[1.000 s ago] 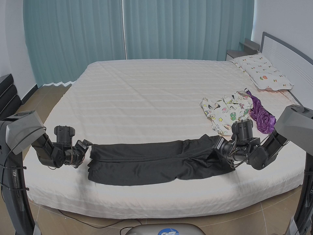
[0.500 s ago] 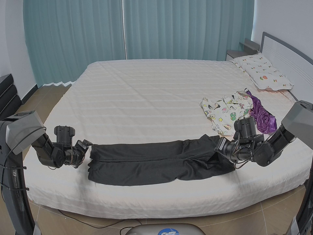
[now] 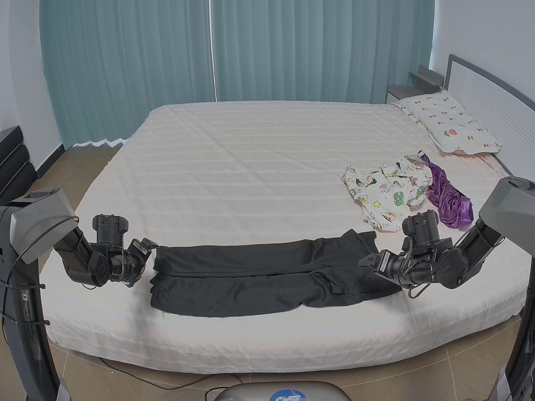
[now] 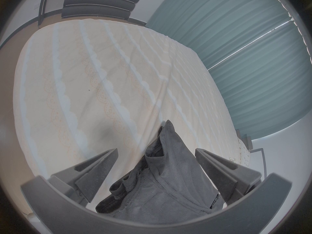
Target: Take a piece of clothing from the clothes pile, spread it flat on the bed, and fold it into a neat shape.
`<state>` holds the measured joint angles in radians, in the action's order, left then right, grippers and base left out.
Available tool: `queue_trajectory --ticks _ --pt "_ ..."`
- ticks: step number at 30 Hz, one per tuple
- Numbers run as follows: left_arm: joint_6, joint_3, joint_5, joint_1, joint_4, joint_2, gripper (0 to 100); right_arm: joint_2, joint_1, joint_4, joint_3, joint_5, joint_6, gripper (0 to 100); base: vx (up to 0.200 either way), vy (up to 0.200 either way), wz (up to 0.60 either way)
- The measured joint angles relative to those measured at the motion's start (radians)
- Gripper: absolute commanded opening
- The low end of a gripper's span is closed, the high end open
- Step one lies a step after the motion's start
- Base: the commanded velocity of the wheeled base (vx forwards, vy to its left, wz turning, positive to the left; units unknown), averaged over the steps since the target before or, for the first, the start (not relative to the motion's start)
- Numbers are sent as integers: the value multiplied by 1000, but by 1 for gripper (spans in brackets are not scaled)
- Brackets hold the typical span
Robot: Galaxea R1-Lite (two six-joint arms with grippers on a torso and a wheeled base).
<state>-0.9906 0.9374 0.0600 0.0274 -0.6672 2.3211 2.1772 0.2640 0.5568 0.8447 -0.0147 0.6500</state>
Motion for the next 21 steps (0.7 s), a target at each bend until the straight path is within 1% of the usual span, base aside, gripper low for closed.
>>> queue_trajectory --ticks 5,13,14,17,21 --pt "0 0 0 0 0 0 100 56 -24 13 48 -3 6 100 0 0 0" --pt "0 0 0 0 0 0 100 132 -53 18 81 -40 -2 100 0 0 0" --pt "0 0 0 0 0 0 100 138 -54 18 82 -46 -3 0 0 0 0" --pt "0 1 0 0 0 0 100 149 -55 18 84 -58 -3 0 0 0 0" --pt "0 1 0 0 0 0 100 161 -59 17 91 -58 -4 0 0 0 0"
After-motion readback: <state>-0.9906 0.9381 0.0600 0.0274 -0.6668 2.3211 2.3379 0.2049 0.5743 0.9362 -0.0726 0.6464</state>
